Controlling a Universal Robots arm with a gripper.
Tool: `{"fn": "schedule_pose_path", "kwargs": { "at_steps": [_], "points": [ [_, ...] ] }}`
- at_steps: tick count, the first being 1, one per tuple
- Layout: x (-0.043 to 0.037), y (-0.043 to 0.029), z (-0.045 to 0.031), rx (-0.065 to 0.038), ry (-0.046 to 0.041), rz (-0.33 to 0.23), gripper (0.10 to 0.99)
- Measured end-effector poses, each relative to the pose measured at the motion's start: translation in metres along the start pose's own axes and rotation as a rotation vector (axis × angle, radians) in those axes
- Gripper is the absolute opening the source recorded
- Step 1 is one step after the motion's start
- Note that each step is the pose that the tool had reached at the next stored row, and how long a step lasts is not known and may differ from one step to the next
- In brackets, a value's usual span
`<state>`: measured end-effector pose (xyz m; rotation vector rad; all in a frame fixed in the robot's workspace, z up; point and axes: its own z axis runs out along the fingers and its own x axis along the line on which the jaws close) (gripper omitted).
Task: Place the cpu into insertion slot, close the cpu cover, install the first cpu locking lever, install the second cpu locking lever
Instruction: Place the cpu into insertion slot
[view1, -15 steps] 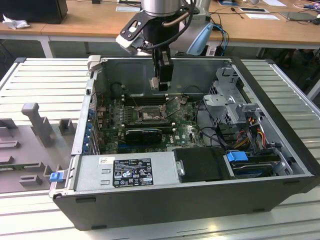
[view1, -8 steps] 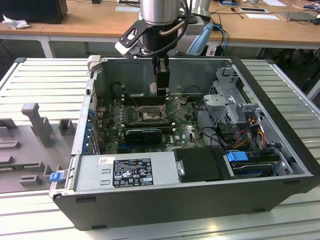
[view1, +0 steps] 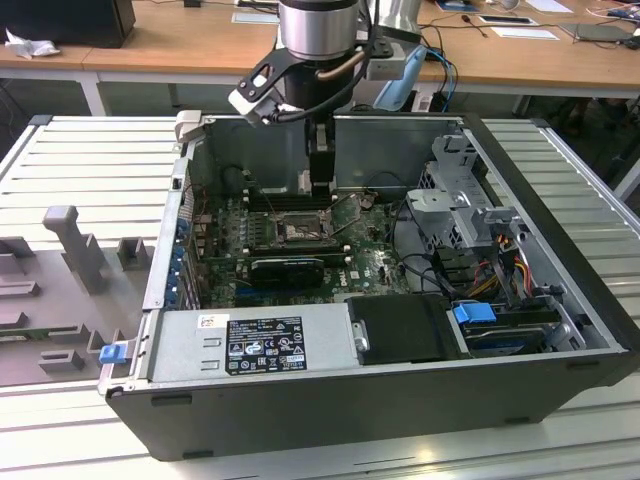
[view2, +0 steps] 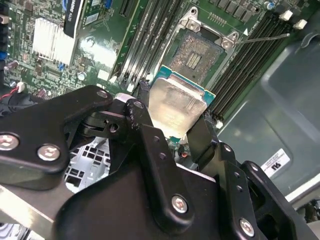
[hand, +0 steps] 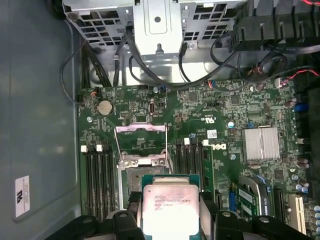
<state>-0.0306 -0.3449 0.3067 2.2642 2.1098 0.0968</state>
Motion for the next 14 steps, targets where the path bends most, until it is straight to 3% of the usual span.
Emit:
{"fn": "schedule_pose_path", "kwargs": {
  "at_steps": [7, 14],
  "points": [
    [-0.0004, -0.0038, 0.0186, 0.005, -0.0006, 0.000, 0.541],
    [-0.0006, -0.0046, 0.0244, 0.006, -0.0010, 0.000, 0.541]
  ]
}}
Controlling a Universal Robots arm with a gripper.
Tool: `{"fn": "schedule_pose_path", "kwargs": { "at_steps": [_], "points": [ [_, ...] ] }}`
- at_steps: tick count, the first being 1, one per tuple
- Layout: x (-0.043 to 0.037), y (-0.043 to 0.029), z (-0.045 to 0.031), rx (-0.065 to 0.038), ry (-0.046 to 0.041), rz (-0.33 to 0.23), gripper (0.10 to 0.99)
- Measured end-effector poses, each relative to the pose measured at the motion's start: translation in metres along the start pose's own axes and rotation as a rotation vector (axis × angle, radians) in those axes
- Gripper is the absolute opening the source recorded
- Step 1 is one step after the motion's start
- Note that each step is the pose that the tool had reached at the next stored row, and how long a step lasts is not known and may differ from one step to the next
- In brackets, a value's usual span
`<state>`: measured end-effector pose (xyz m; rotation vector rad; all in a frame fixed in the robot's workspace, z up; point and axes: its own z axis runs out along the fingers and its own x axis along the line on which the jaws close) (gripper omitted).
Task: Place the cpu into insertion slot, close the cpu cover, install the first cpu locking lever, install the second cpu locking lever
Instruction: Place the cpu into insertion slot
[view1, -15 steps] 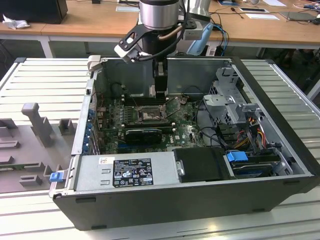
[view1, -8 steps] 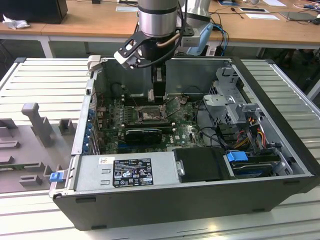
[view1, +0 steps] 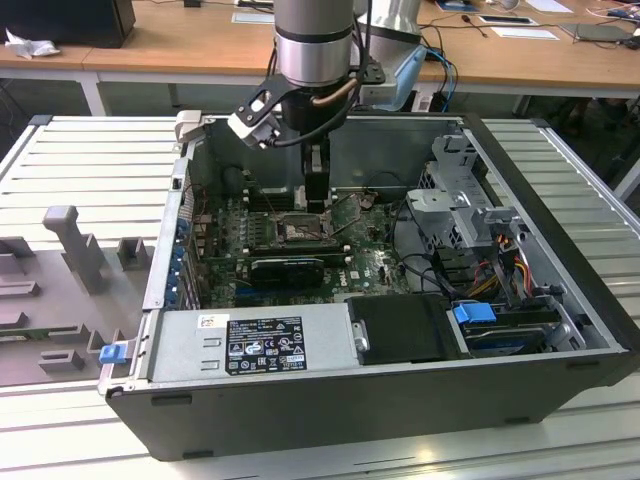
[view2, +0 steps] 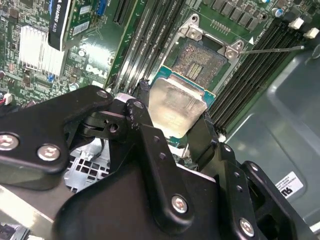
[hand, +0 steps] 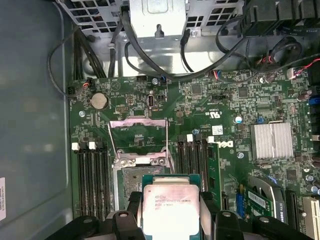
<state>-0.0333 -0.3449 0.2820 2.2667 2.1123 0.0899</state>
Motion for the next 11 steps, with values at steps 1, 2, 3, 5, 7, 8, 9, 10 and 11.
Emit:
{"fn": "schedule_pose_path", "kwargs": {
  "at_steps": [1, 2, 3, 5, 7, 8, 9, 10, 11],
  "points": [
    [-0.0001, -0.0003, 0.0026, 0.000, -0.0004, 0.000, 0.541],
    [-0.0001, -0.0005, 0.0053, 0.000, -0.0015, 0.000, 0.541],
    [-0.0001, -0.0008, 0.0088, 0.000, -0.0015, 0.000, 0.541],
    [-0.0001, -0.0010, 0.0111, 0.000, -0.0004, -0.018, 0.541],
    [0.0001, -0.0013, 0.0138, 0.001, 0.0023, -0.054, 0.541],
    [0.0008, -0.0015, 0.0172, 0.001, 0.0029, -0.064, 0.541],
    [0.0009, -0.0015, 0.0184, 0.001, 0.0029, -0.065, 0.541],
    [0.0009, -0.0017, 0.0196, 0.001, 0.0030, -0.065, 0.541],
    [0.0009, -0.0020, 0.0217, 0.001, 0.0029, -0.064, 0.541]
  ]
}}
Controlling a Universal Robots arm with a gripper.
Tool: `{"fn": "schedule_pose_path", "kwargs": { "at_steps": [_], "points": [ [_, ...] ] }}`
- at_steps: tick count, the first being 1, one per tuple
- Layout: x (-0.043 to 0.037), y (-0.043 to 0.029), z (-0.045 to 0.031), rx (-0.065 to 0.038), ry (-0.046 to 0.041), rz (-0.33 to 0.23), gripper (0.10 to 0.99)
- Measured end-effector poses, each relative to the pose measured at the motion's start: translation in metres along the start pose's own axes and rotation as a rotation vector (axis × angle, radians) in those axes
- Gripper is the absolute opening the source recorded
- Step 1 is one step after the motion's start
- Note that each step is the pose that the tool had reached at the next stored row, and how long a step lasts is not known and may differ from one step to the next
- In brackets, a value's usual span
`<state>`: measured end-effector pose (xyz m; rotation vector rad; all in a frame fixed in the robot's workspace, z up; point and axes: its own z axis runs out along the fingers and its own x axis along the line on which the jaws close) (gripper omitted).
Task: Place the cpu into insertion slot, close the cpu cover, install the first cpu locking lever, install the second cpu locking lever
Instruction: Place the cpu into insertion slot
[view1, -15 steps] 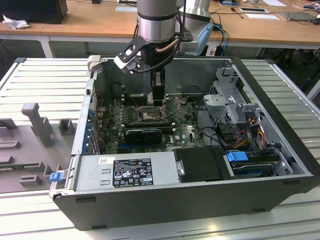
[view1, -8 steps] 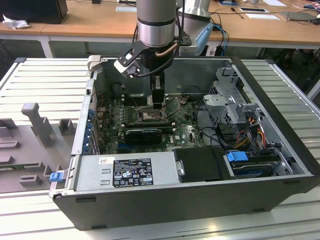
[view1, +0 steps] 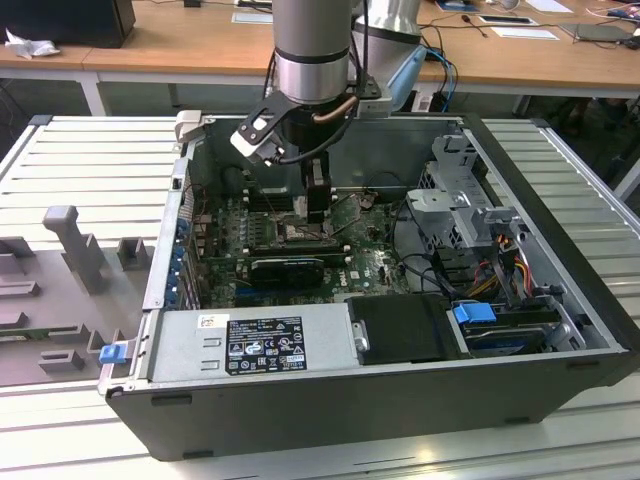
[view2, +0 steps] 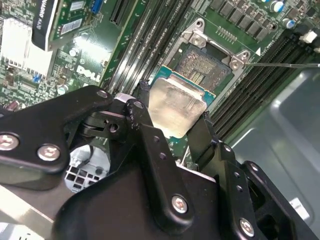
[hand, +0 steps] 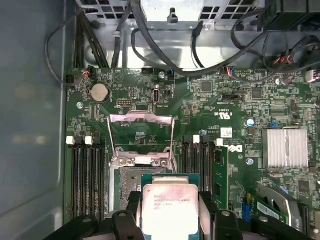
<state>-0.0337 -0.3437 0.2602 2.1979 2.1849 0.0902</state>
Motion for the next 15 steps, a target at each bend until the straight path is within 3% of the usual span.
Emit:
{"fn": "schedule_pose_path", "kwargs": {
  "at_steps": [5, 9, 13, 15],
  "points": [
    [-0.0001, -0.0021, 0.0115, 0.000, -0.0001, 0.000, 0.541],
    [0.0018, -0.0033, 0.0143, 0.000, -0.0003, 0.000, 0.541],
    [0.0064, -0.0064, 0.0195, 0.000, -0.0004, 0.000, 0.541],
    [0.0127, -0.0069, 0.0235, 0.000, -0.0004, 0.000, 0.541]
  ]
}}
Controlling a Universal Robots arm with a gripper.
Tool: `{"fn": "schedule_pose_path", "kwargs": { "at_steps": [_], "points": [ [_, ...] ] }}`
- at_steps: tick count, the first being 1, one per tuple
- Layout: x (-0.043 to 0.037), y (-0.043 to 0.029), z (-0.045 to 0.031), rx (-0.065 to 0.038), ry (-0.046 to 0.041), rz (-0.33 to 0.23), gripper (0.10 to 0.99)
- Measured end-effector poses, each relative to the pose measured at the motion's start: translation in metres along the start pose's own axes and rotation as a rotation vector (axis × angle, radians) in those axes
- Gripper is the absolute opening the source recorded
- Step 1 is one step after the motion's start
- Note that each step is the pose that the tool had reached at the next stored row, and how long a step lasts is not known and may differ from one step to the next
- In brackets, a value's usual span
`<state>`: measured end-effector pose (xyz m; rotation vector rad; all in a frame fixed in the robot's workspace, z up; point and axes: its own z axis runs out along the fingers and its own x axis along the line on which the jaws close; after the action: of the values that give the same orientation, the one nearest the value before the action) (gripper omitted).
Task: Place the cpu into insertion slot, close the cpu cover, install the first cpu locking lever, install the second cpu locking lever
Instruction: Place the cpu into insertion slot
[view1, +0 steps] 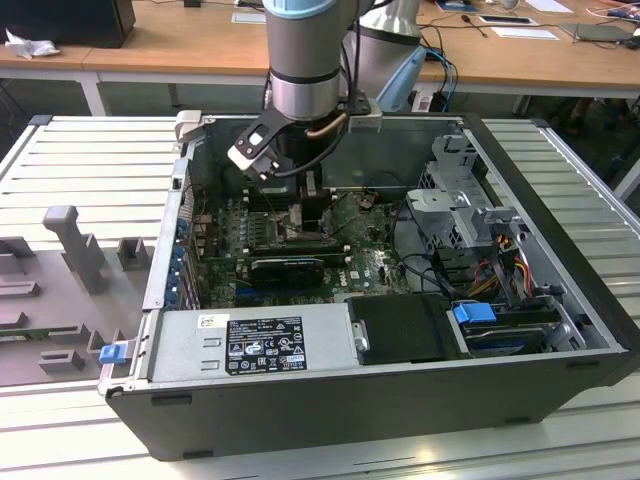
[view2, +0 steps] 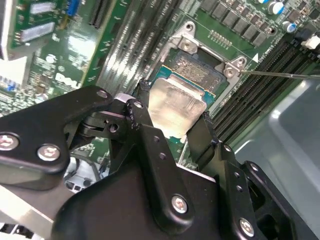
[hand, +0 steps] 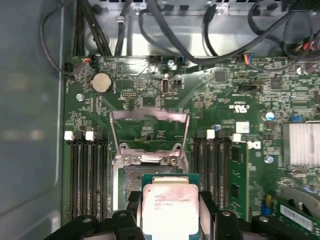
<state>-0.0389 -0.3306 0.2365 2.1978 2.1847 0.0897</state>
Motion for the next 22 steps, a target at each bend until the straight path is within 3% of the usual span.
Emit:
{"fn": "schedule_pose_path", "kwargs": {
  "at_steps": [7, 15, 22],
  "points": [
    [0.0057, -0.0054, 0.0149, 0.000, 0.0002, -0.001, 0.541],
    [0.0108, -0.0062, 0.0265, 0.000, 0.0006, -0.007, 0.541],
    [0.0117, -0.0066, 0.0323, 0.000, 0.0006, -0.005, 0.541]
  ]
}}
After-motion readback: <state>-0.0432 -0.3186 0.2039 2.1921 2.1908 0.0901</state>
